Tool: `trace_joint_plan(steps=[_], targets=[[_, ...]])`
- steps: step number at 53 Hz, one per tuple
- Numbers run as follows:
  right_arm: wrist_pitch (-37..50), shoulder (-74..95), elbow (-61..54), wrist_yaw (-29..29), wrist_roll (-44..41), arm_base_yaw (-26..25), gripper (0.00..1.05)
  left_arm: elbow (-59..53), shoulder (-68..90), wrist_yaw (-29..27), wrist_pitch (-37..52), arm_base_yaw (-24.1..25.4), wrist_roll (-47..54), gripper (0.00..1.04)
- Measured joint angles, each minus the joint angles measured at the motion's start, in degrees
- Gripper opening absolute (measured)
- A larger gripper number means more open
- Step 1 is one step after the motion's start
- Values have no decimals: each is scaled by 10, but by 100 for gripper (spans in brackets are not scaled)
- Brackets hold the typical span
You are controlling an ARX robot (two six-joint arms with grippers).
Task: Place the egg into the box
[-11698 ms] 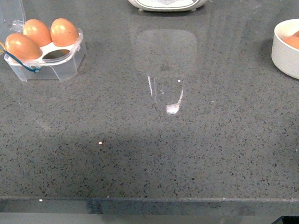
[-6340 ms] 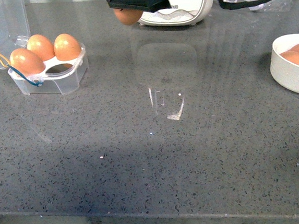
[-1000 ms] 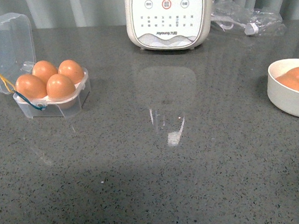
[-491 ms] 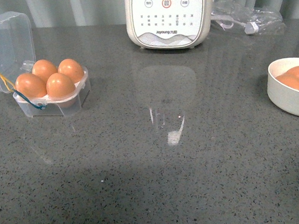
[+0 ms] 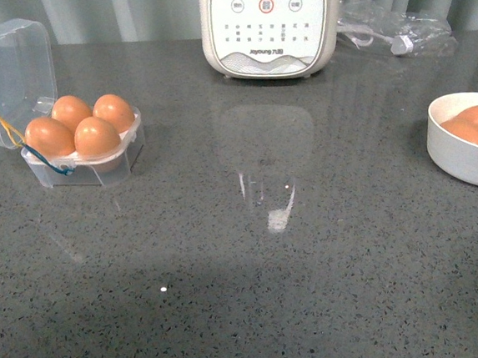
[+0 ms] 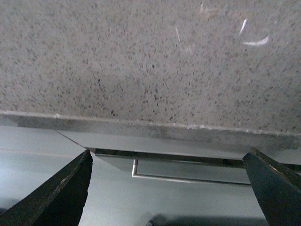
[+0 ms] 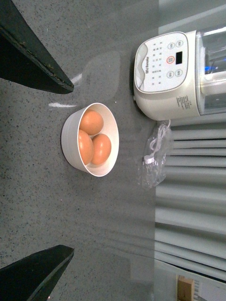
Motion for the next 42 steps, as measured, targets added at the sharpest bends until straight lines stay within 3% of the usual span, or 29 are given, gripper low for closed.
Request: trace_joint_plan(steps=[10, 24, 33, 42], targets=[[0, 0, 0, 0, 0, 0, 97, 14, 52, 24, 75, 13, 5, 98], [0, 0, 0, 0, 0, 0, 97, 78, 240, 80, 255, 100, 30, 98], [0, 0, 0, 0, 0, 0, 97, 133, 375, 71, 353, 141, 54, 98], [0, 0, 0, 0, 0, 0, 97, 185, 520, 22, 453, 156, 108, 98]])
